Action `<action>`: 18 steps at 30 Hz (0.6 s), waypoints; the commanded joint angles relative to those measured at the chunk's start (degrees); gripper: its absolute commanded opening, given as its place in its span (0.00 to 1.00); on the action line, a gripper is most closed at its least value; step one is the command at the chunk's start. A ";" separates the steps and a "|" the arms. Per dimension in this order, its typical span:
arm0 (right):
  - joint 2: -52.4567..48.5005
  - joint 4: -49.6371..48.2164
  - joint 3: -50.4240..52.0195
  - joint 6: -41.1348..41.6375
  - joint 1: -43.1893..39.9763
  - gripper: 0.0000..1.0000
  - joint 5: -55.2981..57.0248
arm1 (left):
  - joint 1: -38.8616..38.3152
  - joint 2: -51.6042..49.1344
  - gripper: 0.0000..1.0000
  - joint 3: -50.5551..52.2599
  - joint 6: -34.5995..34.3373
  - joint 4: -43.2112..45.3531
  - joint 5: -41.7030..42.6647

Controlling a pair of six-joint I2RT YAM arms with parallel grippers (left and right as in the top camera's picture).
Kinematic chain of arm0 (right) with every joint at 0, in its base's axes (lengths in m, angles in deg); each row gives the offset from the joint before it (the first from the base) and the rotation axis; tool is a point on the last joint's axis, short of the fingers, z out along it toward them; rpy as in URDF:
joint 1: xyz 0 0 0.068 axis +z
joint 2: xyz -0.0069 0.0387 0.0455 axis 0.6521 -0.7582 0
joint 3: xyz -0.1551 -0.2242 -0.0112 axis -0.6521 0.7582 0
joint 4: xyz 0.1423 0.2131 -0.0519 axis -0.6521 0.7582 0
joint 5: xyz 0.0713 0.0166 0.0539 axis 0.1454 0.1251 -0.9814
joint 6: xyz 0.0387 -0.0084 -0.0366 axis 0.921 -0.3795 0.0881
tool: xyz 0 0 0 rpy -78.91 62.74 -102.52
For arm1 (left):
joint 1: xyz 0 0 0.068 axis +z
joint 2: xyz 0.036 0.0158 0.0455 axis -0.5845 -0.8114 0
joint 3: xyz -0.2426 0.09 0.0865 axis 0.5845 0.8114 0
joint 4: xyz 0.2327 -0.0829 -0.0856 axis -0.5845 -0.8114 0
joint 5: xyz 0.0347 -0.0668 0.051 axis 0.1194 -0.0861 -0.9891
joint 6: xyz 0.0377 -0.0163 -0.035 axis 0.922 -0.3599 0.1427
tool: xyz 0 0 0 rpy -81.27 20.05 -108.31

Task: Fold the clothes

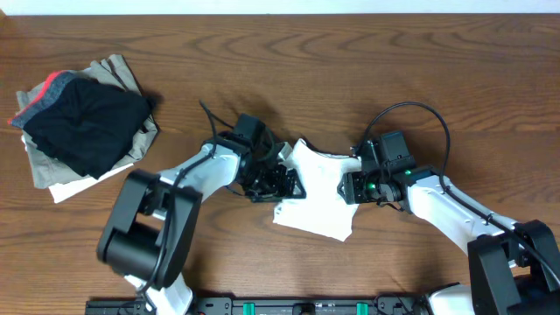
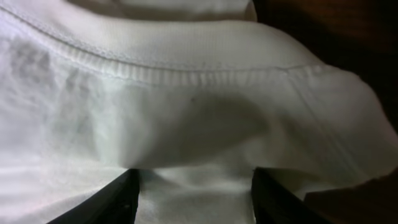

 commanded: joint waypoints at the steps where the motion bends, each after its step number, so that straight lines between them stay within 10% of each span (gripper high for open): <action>1: -3.15 1.66 2.34 -0.44 -1.14 0.58 7.23 | -0.63 -6.82 0.45 3.08 -3.26 -0.92 -2.95; 6: -3.15 1.88 2.34 -0.26 -1.14 0.59 7.02 | -0.50 -8.39 0.06 3.08 -3.56 -0.96 -2.95; 18: -1.33 4.59 0.42 -0.92 -1.60 0.64 7.13 | 4.63 -4.00 0.06 1.46 -3.08 -7.50 -16.00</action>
